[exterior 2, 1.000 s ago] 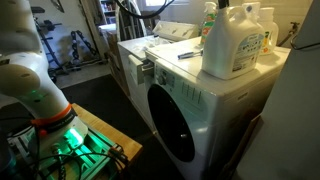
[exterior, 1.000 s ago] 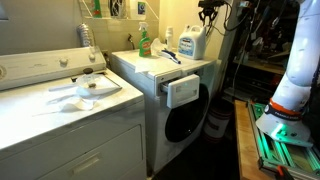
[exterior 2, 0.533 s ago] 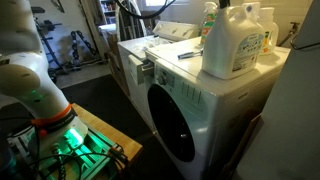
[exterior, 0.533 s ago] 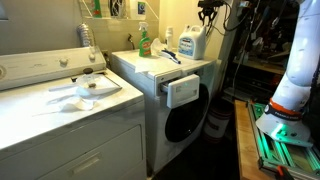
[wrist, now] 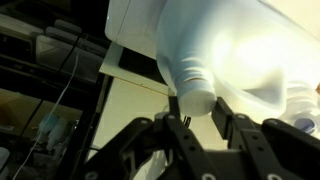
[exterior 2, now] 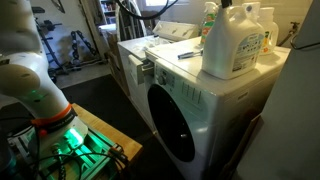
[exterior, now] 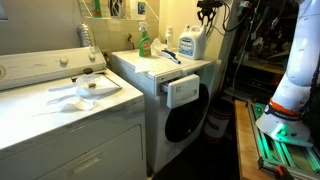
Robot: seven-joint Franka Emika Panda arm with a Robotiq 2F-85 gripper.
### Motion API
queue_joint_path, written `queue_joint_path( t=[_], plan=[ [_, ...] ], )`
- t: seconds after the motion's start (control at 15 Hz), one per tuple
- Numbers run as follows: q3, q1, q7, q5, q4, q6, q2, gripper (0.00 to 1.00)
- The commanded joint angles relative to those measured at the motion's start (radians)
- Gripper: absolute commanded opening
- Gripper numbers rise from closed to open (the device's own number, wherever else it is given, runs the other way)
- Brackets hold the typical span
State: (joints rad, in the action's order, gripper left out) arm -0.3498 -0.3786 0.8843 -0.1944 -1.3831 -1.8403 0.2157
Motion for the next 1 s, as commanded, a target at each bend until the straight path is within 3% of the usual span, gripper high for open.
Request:
queue_joint_path(
  t=[0.0, 0.93],
  plan=[
    [0.001, -0.003, 0.000, 0.016, 0.006, 0.045, 0.010, 0.13],
    [-0.001, -0.001, 0.012, 0.007, 0.003, 0.018, 0.020, 0.13]
  ],
)
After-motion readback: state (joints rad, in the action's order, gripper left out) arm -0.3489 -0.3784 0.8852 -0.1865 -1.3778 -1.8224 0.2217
